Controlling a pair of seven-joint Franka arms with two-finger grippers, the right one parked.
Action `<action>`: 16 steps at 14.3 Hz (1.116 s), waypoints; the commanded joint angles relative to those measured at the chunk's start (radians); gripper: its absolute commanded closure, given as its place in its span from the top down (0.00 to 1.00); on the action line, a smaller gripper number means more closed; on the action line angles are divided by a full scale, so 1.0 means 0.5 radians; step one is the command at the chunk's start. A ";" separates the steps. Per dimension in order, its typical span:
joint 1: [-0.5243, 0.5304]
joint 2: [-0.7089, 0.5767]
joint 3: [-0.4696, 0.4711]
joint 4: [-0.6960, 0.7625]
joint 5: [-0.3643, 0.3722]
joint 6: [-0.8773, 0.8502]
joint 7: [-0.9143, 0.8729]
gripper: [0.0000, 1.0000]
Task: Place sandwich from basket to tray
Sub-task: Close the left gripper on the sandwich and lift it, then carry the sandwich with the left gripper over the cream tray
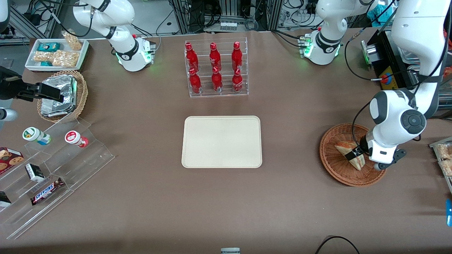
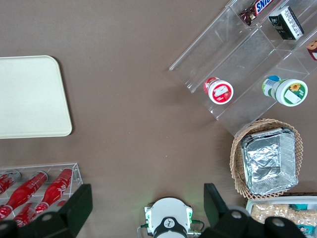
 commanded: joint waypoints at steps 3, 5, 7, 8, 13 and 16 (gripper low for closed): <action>0.006 0.082 0.011 -0.012 0.029 0.034 -0.091 0.94; 0.006 0.079 0.014 -0.022 0.029 0.034 -0.104 0.55; 0.006 0.073 0.014 -0.022 0.029 0.025 -0.119 0.20; 0.006 0.070 0.014 -0.022 0.029 0.022 -0.116 0.18; -0.013 -0.009 0.011 0.058 0.029 -0.125 -0.110 0.09; -0.171 -0.077 -0.013 0.129 0.026 -0.300 -0.098 0.09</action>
